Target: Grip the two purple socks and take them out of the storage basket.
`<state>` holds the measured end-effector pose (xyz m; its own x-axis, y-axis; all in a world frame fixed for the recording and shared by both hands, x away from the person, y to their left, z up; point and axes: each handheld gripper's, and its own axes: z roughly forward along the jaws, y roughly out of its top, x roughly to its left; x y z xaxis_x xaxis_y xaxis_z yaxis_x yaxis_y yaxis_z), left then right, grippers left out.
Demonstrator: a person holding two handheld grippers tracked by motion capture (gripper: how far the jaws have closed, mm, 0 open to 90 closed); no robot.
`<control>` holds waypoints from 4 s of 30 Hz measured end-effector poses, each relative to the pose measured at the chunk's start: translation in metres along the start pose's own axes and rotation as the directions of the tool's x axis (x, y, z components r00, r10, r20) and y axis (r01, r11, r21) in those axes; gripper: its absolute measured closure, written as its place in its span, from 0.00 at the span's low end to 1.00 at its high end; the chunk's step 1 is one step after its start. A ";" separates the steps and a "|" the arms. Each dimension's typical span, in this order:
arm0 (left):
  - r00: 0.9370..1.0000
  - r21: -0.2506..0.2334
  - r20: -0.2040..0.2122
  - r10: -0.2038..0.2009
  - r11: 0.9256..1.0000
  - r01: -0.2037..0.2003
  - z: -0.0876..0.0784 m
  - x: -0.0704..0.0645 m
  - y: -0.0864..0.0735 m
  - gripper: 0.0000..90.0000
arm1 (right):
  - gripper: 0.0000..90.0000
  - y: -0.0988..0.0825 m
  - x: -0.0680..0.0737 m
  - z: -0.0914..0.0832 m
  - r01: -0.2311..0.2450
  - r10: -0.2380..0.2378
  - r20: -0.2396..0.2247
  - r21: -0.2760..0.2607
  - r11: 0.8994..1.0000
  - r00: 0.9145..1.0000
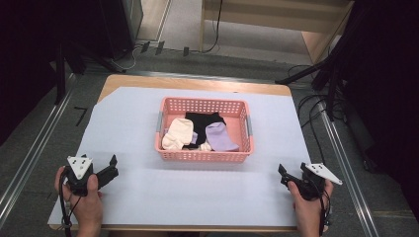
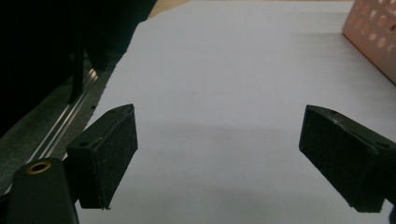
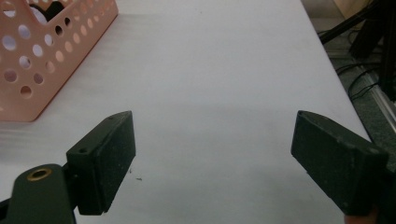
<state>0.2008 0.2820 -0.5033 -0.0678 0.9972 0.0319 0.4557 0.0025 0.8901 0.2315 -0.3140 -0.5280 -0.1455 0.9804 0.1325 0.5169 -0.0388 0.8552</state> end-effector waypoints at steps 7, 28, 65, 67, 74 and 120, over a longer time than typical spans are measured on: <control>0.996 0.046 0.028 0.090 0.995 -0.091 0.005 -0.008 0.001 0.15 | 0.16 0.000 0.004 0.001 0.008 -0.009 0.033 0.012 1.000 0.999; 0.995 0.063 0.024 0.099 0.993 -0.100 0.007 -0.009 0.002 0.15 | 0.18 0.006 0.017 -0.008 -0.025 0.026 0.022 -0.041 0.999 0.999; 0.993 0.058 0.024 0.112 0.992 -0.113 0.005 -0.010 0.001 0.16 | 0.23 0.085 0.139 0.014 -0.007 -0.013 -0.188 -0.106 0.994 0.982; 0.993 0.059 0.027 0.111 0.992 -0.112 0.006 -0.010 0.001 0.16 | 0.24 0.087 0.147 0.018 0.003 -0.024 -0.196 -0.105 0.994 0.980; 0.992 0.058 0.032 0.119 0.991 -0.121 0.006 -0.011 0.001 0.16 | 0.48 0.089 0.170 0.033 0.027 -0.053 -0.230 -0.111 0.993 0.972; 0.988 0.094 0.048 0.146 0.984 -0.150 0.009 -0.013 0.002 0.16 | 0.72 0.093 0.254 0.117 0.095 -0.045 -0.238 0.202 0.975 0.970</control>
<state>0.2108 0.2694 -0.5059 0.0420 0.9893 0.1400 0.5421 -0.1403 0.8285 0.3412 -0.0458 -0.4728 -0.3652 0.9071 0.2093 0.6608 0.0942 0.7446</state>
